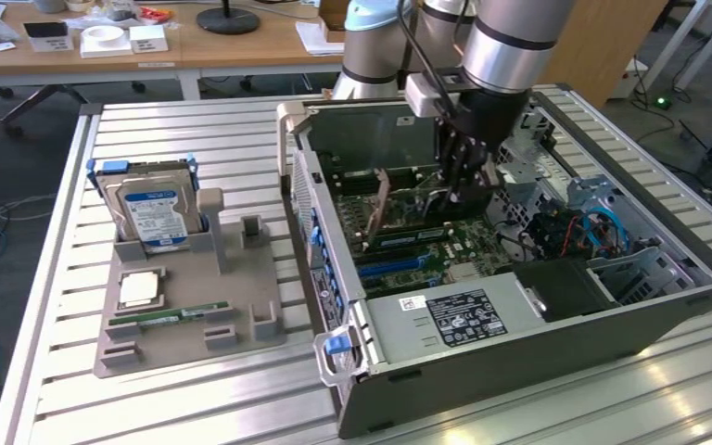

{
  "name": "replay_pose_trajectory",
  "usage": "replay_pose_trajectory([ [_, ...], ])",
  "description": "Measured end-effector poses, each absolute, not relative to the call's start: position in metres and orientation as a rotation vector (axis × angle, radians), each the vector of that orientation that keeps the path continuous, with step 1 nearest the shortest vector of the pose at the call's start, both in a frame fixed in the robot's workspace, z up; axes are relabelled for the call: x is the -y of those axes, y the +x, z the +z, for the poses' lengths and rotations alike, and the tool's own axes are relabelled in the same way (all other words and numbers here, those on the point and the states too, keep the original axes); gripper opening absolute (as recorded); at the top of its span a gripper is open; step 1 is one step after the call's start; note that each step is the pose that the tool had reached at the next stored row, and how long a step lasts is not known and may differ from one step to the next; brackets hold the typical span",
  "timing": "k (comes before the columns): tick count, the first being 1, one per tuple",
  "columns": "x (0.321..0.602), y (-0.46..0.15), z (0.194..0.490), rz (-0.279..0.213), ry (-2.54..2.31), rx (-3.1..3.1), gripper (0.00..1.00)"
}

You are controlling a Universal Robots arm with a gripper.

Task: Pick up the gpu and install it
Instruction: 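Insert the gpu into the slot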

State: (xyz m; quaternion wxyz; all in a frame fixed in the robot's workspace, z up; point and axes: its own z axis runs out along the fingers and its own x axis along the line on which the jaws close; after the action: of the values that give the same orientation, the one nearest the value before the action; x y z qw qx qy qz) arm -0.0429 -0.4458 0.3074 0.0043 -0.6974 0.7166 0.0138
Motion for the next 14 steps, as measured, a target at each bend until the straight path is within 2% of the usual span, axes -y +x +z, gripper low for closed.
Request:
replay_pose_trajectory([
  [14,0.4496,-0.0498,0.2971,0.045,-2.187,-2.241,0.27],
])
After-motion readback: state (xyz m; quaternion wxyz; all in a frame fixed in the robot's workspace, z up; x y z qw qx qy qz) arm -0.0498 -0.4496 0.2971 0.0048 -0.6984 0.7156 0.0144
